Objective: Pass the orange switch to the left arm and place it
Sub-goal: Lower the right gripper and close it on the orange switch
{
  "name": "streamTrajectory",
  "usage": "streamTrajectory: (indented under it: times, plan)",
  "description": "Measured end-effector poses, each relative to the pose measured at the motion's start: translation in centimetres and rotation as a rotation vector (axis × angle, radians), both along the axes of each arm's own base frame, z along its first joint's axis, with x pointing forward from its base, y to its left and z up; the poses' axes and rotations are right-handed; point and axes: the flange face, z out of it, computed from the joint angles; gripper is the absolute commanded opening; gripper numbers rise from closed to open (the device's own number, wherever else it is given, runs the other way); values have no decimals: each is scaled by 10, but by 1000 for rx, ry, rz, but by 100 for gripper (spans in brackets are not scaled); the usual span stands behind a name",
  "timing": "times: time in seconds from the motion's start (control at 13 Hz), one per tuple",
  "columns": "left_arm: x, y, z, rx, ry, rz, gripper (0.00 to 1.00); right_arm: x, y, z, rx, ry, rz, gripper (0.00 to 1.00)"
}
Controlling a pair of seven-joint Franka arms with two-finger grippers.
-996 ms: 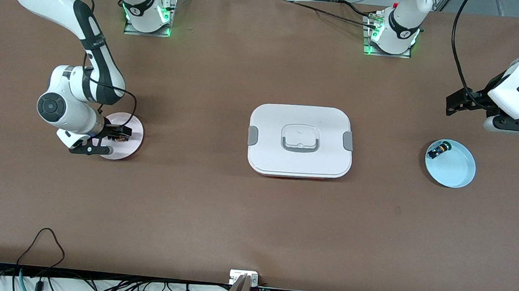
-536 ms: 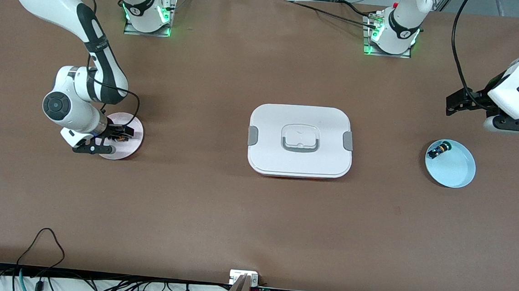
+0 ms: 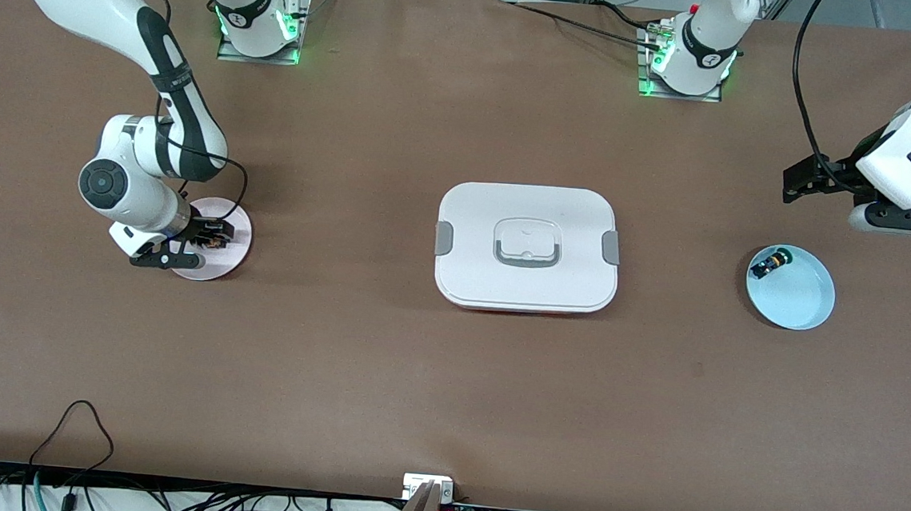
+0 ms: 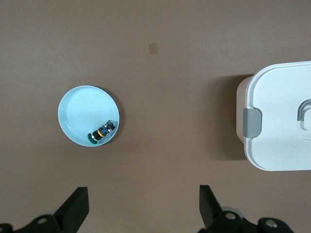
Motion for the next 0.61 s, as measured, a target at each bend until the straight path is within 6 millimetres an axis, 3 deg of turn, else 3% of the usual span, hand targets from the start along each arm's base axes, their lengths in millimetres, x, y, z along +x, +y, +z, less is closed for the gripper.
streamTrajectory:
  times: [0.15, 0.61]
  plan:
    - [0, 0, 0, 0, 0, 0, 100, 0, 0, 0, 4, 2, 35, 18]
    - [0, 0, 0, -2, 0, 0, 100, 2, 2, 14, 12, 8, 87, 13]
